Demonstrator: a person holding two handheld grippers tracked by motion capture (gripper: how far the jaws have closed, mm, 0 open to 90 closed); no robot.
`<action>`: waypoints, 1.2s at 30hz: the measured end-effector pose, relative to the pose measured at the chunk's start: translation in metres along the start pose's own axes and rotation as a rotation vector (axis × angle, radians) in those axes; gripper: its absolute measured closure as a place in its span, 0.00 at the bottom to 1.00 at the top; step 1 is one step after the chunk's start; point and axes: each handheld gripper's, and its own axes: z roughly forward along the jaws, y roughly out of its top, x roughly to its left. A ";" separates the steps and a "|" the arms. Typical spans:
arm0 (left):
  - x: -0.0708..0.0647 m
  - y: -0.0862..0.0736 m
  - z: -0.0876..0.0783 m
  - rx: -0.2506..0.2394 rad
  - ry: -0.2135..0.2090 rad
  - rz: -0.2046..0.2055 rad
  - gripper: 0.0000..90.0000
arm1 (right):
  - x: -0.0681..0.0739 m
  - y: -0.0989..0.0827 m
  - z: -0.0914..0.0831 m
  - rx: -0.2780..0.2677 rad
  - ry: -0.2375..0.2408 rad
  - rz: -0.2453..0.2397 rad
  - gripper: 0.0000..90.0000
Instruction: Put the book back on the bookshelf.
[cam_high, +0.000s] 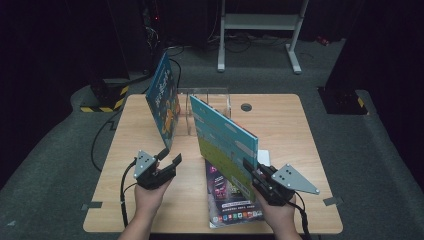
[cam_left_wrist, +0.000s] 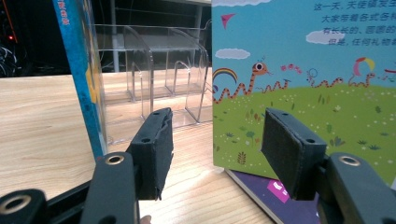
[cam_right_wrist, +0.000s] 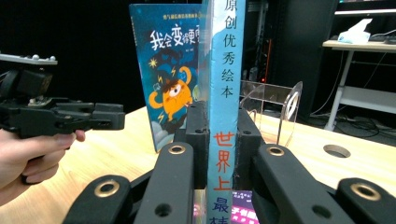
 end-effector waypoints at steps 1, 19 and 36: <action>0.000 0.000 0.000 0.000 0.000 0.000 0.48 | 0.000 0.000 0.000 0.000 0.000 0.000 0.90; 0.005 0.001 -0.008 0.006 -0.018 0.001 0.47 | 0.019 -0.002 0.023 -0.006 -0.018 0.012 0.90; -0.016 0.007 -0.005 0.008 -0.084 0.056 0.40 | 0.034 -0.012 0.035 0.004 -0.038 0.017 0.89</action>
